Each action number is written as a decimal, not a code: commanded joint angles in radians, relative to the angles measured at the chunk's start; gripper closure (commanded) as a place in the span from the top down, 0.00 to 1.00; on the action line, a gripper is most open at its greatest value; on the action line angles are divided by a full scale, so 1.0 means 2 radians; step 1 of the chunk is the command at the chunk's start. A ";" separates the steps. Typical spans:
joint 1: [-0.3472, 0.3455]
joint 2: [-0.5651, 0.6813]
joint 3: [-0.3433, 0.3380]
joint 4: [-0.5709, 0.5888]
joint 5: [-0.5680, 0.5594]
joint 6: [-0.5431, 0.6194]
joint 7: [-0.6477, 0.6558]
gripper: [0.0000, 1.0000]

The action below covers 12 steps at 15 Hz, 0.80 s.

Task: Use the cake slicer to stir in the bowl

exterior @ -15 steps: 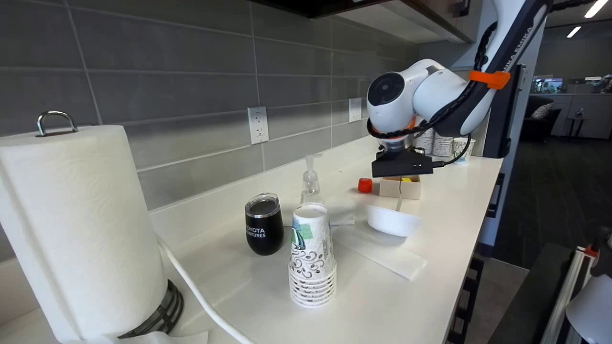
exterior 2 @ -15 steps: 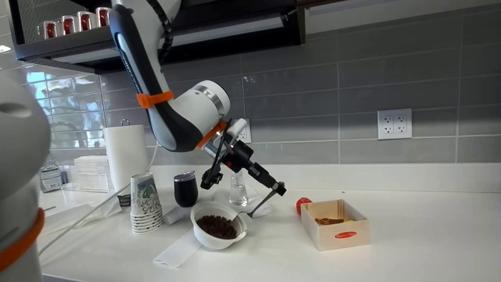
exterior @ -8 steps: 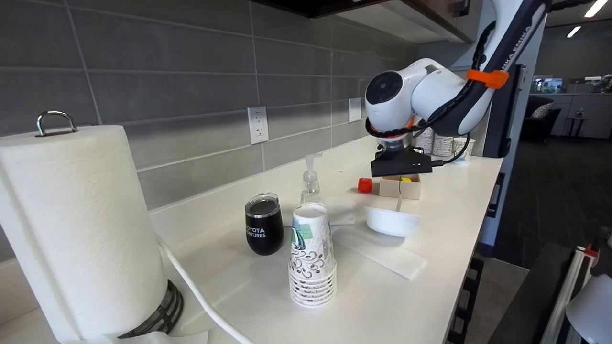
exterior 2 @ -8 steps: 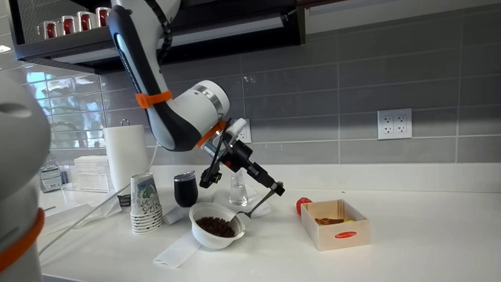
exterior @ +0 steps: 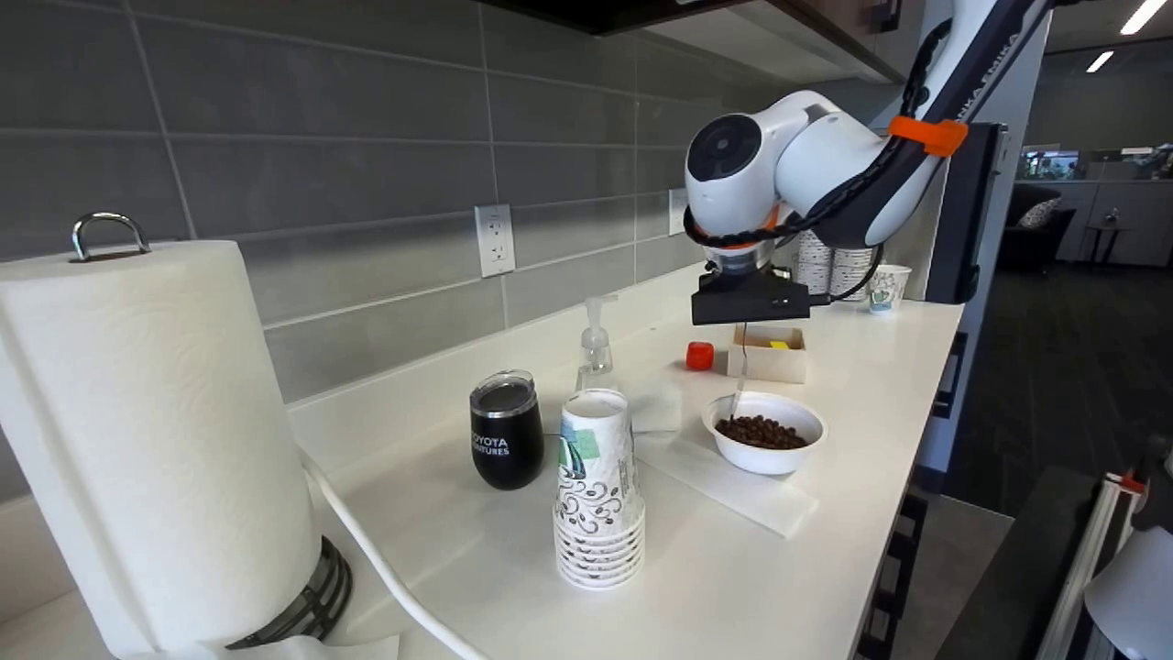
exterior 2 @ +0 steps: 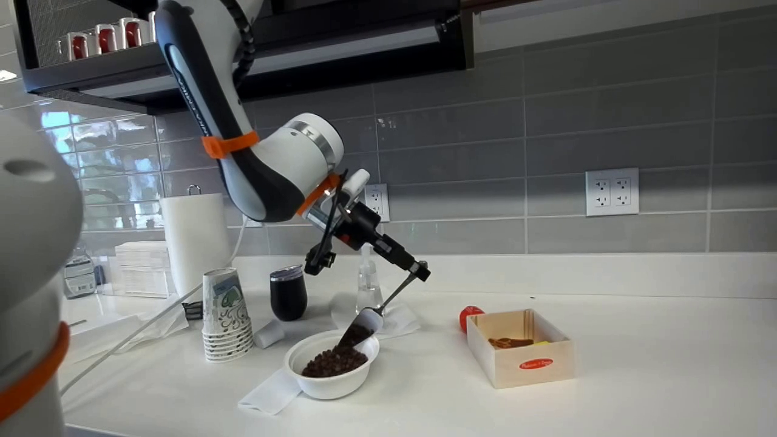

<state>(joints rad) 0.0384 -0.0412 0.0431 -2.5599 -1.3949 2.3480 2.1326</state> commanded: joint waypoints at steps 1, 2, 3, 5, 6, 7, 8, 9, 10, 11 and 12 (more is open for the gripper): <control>0.006 -0.016 0.005 -0.001 0.021 -0.007 -0.018 0.01; 0.006 -0.016 0.005 -0.002 0.024 -0.006 -0.021 0.01; 0.006 -0.016 0.005 -0.003 0.027 -0.005 -0.026 0.01; 0.006 -0.015 0.004 -0.006 0.037 -0.005 -0.041 0.01; 0.005 -0.015 0.004 -0.008 0.043 -0.006 -0.050 0.01; 0.005 -0.015 0.004 -0.011 0.049 -0.006 -0.059 0.01; 0.005 -0.015 0.004 -0.012 0.053 -0.007 -0.066 0.01; 0.005 -0.015 0.004 -0.015 0.058 -0.008 -0.073 0.01; 0.005 -0.015 0.004 -0.017 0.061 -0.009 -0.077 0.01; 0.005 -0.015 0.004 -0.019 0.061 -0.009 -0.079 0.01; 0.005 -0.014 0.004 -0.021 0.060 -0.008 -0.077 0.01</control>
<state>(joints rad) 0.0447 -0.0500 0.0516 -2.5828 -1.3091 2.3473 2.0133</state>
